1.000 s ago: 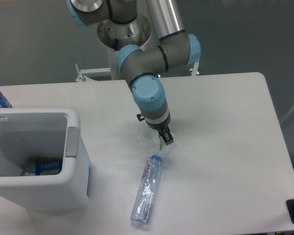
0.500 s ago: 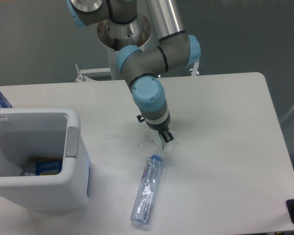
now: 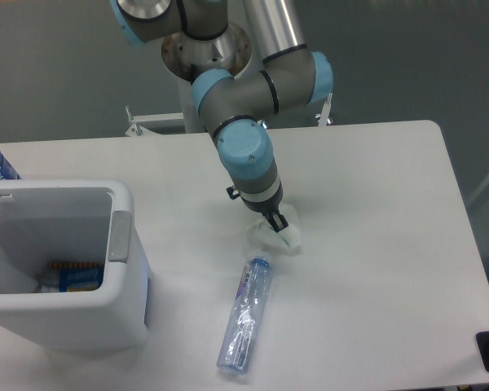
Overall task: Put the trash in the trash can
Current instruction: 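Close the gripper on the clear wrapper and lift it, then carry the wrapper over the white bin and lower it inside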
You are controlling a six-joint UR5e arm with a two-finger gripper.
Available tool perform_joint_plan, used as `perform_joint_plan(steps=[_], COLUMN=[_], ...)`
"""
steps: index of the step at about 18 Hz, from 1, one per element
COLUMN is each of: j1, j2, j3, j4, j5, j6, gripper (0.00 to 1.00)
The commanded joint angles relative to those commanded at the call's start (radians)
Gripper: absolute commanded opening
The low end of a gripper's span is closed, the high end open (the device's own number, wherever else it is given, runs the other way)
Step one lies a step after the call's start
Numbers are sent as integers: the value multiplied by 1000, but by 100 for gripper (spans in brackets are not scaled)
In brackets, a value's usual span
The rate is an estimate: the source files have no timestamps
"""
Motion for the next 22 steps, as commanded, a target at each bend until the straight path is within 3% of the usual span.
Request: perform_joint_plan(steps=[4, 7, 16, 19, 22], j1=[32, 70, 78, 71, 54], j2=[68, 120, 141, 160, 167], j3=[46, 92, 300, 328, 331], j4=[-115, -155, -144, -135, -80], j5=[-98, -245, -687, -770, -828], j6=[0, -24, -579, -780, -905], gripper=[10, 10, 11, 11, 11])
